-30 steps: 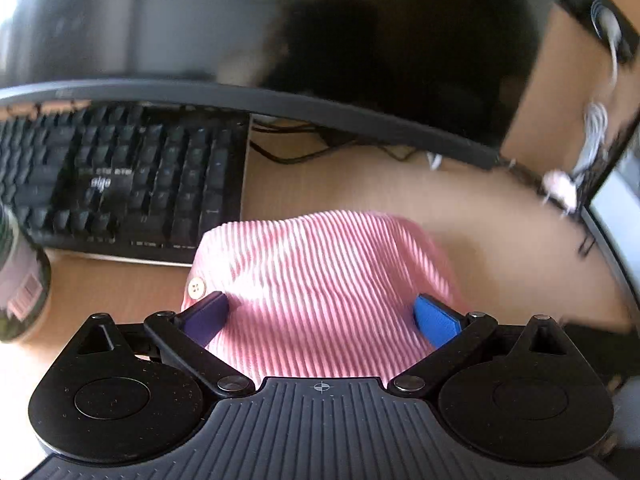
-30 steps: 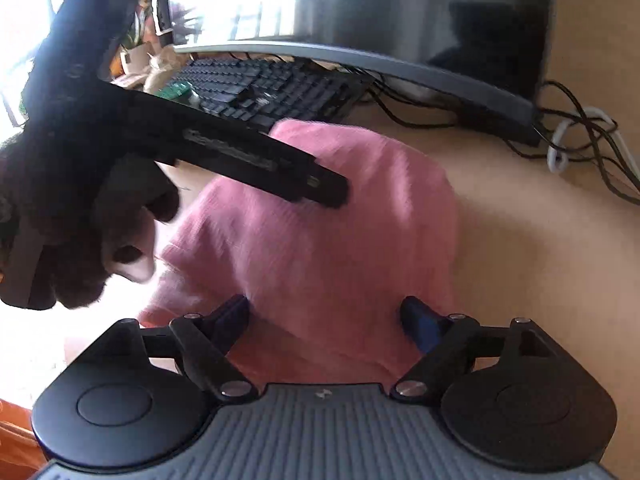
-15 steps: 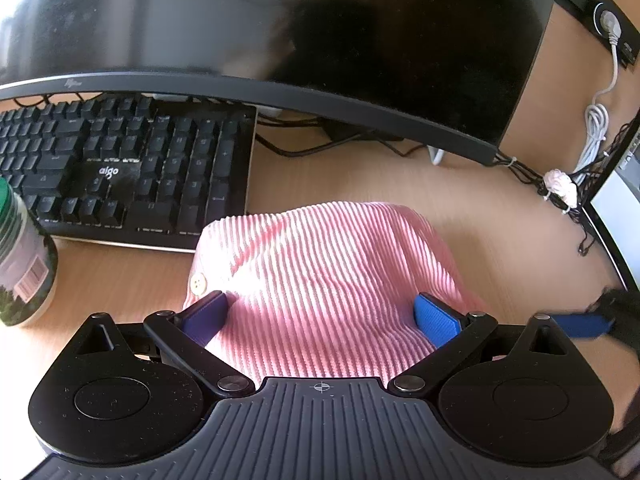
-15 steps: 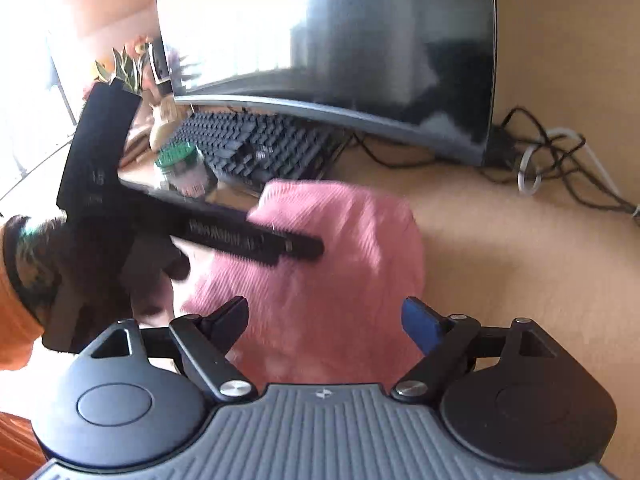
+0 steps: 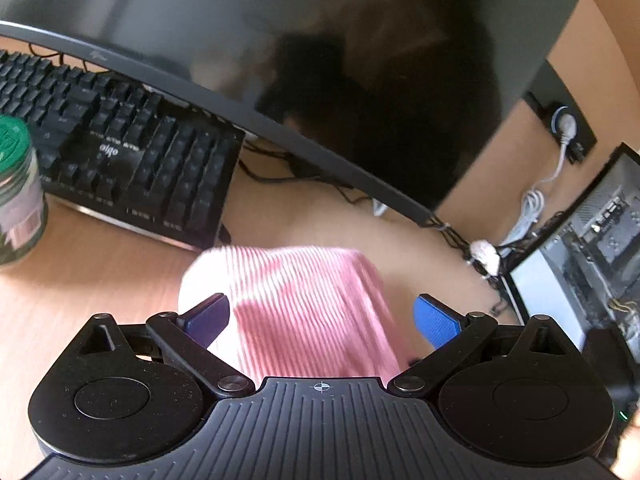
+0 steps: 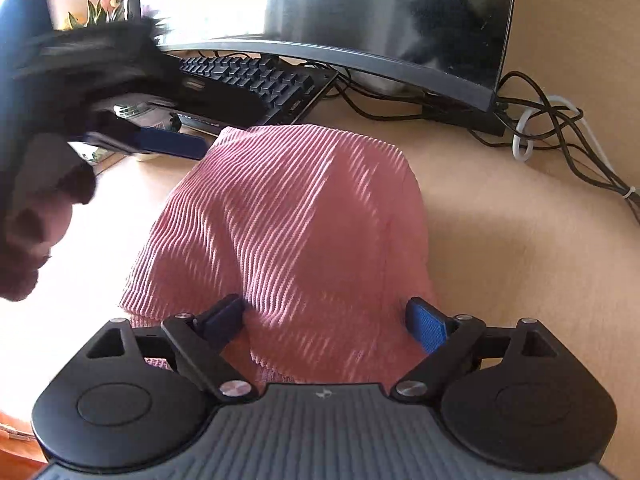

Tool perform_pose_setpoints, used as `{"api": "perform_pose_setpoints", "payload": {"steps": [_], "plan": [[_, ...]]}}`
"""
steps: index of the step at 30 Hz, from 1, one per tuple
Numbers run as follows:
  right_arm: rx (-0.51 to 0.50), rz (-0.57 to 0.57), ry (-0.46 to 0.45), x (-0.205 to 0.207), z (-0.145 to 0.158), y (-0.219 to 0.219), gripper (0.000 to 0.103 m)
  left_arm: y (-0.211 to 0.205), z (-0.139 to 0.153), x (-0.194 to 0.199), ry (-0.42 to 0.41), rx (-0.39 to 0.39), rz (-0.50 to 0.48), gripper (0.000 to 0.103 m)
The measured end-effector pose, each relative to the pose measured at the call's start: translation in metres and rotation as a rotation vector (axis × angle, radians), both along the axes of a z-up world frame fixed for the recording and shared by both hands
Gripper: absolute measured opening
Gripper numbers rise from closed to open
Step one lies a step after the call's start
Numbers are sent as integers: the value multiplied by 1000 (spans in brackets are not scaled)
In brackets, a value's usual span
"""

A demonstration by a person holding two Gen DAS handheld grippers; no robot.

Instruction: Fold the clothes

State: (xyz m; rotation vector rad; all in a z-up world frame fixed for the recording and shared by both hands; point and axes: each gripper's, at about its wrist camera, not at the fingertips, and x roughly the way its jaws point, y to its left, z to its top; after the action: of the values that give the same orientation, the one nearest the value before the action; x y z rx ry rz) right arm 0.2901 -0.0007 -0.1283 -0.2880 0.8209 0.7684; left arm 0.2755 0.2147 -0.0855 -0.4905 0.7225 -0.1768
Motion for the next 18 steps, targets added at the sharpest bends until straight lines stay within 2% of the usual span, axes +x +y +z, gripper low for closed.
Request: {"api": "perform_pose_setpoints", "payload": {"steps": [5,8,11,15,18], "plan": [[-23,-3,-8,-6,1,-1,90,7,-15,28,31,45,23,101],[7,-20,-12,-11,13,-14,90,15,-7,26,42,69,65,101],[50,-38,-13,-11,21,-21,90,12,-3,13,64,145,76,101],[26,-17,48,-8,5,3,85,9,2,-4,93,248,91,101],[25,69,-12,-19,-1,35,85,6,6,-18,114,324,102,101]]}}
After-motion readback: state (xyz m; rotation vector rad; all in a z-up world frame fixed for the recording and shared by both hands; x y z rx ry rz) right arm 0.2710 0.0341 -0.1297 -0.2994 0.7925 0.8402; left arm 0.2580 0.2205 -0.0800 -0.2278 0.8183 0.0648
